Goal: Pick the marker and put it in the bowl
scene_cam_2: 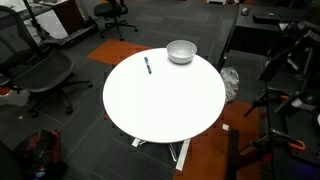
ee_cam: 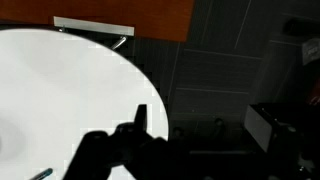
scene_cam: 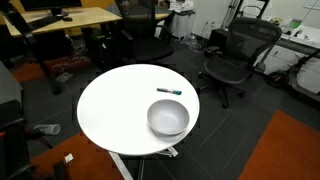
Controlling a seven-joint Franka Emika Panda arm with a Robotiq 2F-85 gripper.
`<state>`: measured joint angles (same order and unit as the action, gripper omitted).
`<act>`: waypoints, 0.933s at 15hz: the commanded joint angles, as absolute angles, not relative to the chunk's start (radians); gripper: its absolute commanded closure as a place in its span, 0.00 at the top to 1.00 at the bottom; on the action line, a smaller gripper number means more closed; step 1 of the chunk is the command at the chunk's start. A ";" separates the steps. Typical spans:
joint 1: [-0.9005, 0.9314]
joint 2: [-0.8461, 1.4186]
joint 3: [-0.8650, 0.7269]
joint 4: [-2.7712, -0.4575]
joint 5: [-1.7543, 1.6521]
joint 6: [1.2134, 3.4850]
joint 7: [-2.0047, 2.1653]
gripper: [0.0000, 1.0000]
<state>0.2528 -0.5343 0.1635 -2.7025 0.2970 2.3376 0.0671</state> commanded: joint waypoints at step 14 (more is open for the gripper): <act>0.142 -0.428 0.183 -2.599 0.157 2.371 0.191 1.00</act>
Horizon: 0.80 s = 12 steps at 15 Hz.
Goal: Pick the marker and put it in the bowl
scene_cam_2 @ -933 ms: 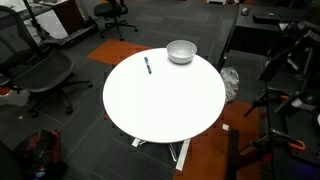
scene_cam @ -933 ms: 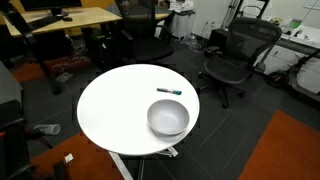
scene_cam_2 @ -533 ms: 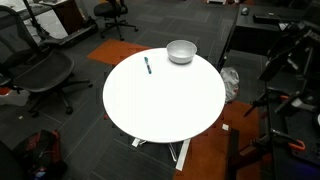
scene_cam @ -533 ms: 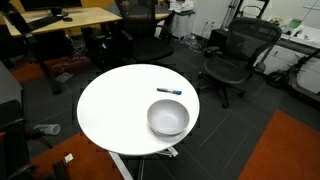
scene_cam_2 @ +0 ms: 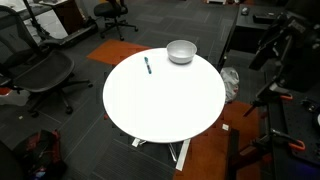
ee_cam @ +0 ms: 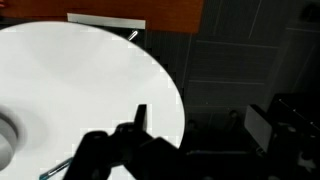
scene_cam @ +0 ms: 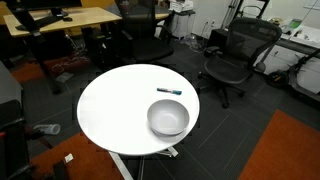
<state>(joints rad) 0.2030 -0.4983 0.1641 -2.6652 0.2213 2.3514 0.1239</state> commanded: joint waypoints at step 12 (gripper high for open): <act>-0.027 -0.110 0.146 -2.363 -0.125 2.510 0.467 1.00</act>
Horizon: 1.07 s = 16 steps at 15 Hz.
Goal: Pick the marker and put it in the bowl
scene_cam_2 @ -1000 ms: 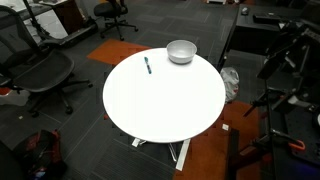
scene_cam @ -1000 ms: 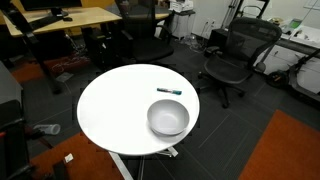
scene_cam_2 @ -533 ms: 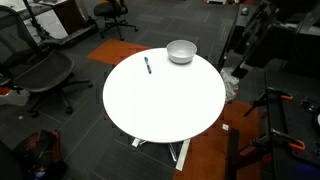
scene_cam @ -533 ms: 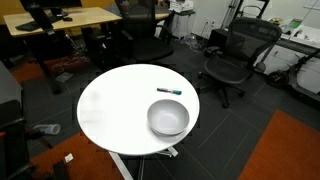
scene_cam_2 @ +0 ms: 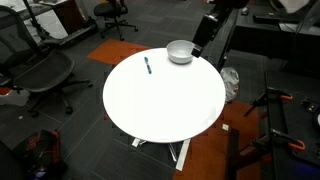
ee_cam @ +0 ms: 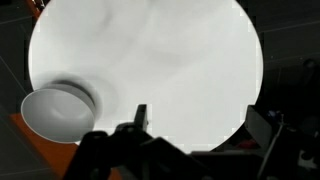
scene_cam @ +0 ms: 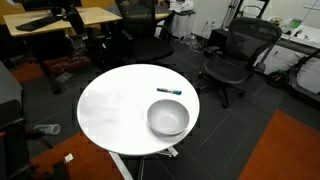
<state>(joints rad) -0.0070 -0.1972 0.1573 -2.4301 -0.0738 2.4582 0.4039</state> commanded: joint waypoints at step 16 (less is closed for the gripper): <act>0.050 0.352 -0.067 -1.964 -0.209 2.547 0.691 1.00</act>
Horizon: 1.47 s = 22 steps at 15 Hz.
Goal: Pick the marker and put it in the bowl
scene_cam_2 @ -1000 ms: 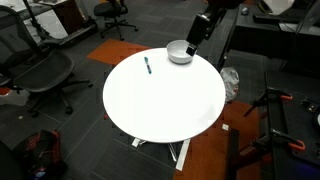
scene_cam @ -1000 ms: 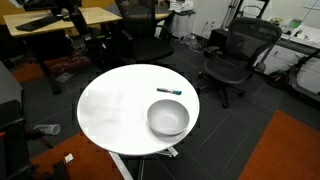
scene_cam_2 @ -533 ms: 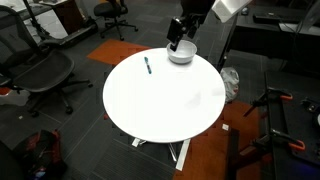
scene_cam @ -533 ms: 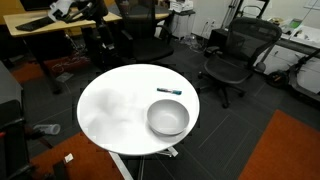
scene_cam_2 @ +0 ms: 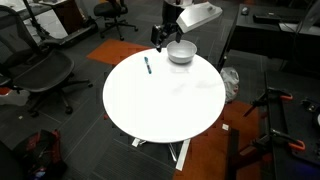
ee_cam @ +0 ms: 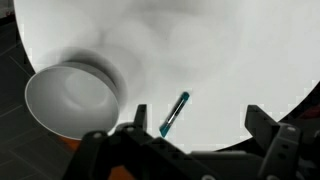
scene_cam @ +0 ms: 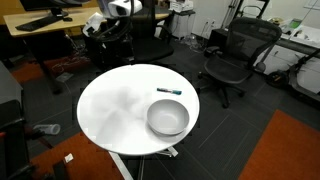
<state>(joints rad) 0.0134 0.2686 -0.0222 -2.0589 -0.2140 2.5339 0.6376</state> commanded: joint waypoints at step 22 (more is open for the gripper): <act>0.071 0.827 -0.201 -1.456 -0.033 2.469 0.789 1.00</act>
